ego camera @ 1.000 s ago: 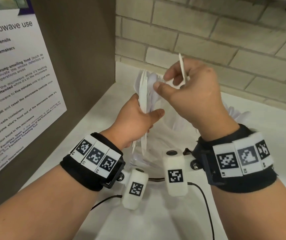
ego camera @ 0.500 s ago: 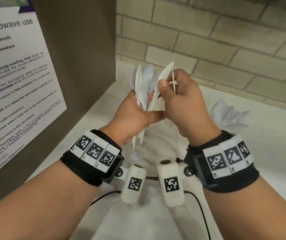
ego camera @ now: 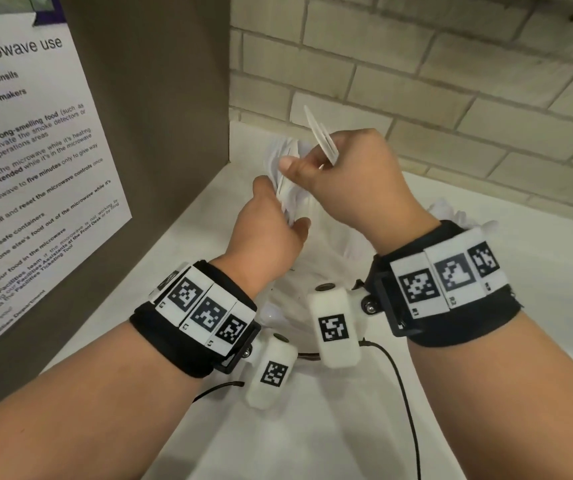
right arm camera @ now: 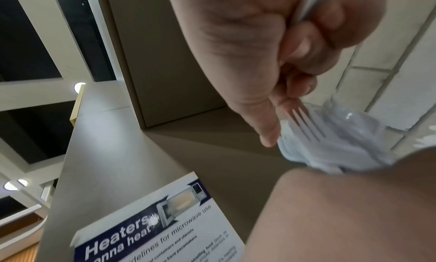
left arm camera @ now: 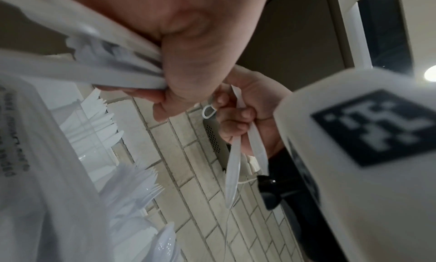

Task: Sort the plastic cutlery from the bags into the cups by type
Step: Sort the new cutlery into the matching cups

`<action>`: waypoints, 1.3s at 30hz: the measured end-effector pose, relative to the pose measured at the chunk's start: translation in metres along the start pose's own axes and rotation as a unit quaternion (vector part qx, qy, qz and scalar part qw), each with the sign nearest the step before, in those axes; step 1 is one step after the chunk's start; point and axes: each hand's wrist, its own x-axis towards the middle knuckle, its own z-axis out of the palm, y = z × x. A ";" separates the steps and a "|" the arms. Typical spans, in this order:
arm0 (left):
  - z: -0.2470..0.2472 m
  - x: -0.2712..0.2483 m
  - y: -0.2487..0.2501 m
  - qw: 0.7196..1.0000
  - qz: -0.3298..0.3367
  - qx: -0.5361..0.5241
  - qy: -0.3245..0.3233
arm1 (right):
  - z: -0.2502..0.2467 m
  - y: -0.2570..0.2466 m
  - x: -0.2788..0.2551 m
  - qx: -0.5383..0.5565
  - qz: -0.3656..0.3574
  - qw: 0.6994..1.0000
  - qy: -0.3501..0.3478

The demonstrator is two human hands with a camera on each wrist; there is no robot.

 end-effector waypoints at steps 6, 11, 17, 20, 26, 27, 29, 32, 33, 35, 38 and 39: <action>0.006 -0.002 0.002 1.000 0.002 0.005 0.022 | 0.015 -0.002 0.003 0.035 0.056 0.998 0.002; 0.003 -0.002 0.000 1.000 -0.001 0.019 0.023 | 0.016 0.000 0.002 0.091 0.069 0.993 0.036; 0.003 -0.005 0.003 0.999 0.009 -0.020 0.030 | 0.009 -0.004 0.003 0.101 0.046 0.992 0.067; 0.003 -0.006 0.004 0.999 0.017 -0.032 0.033 | 0.007 -0.004 0.002 0.088 0.026 0.993 0.075; 0.007 -0.010 0.003 0.998 0.025 -0.046 0.027 | 0.005 -0.007 -0.001 0.025 0.012 0.998 0.054; 0.007 -0.010 0.002 0.998 0.025 -0.055 0.026 | 0.003 -0.007 0.000 0.041 0.019 0.998 0.053; 0.007 -0.010 0.001 0.997 0.025 -0.066 0.025 | -0.002 -0.006 0.001 0.081 0.033 0.994 0.064; 0.007 -0.010 -0.001 0.996 0.036 -0.084 0.021 | -0.008 -0.007 0.002 0.116 0.034 0.990 0.069; 0.007 -0.009 0.000 0.995 0.040 -0.090 0.018 | -0.008 -0.007 0.002 0.119 0.032 0.990 0.070; 0.008 -0.008 0.000 0.994 0.043 -0.098 0.013 | -0.008 -0.007 0.001 0.126 0.029 0.988 0.080; 0.007 -0.006 -0.001 0.994 0.044 -0.102 0.007 | -0.008 -0.008 0.001 0.143 0.025 0.984 0.108; 0.008 -0.005 -0.001 0.994 0.046 -0.101 0.006 | -0.008 -0.008 0.000 0.147 0.025 0.982 0.113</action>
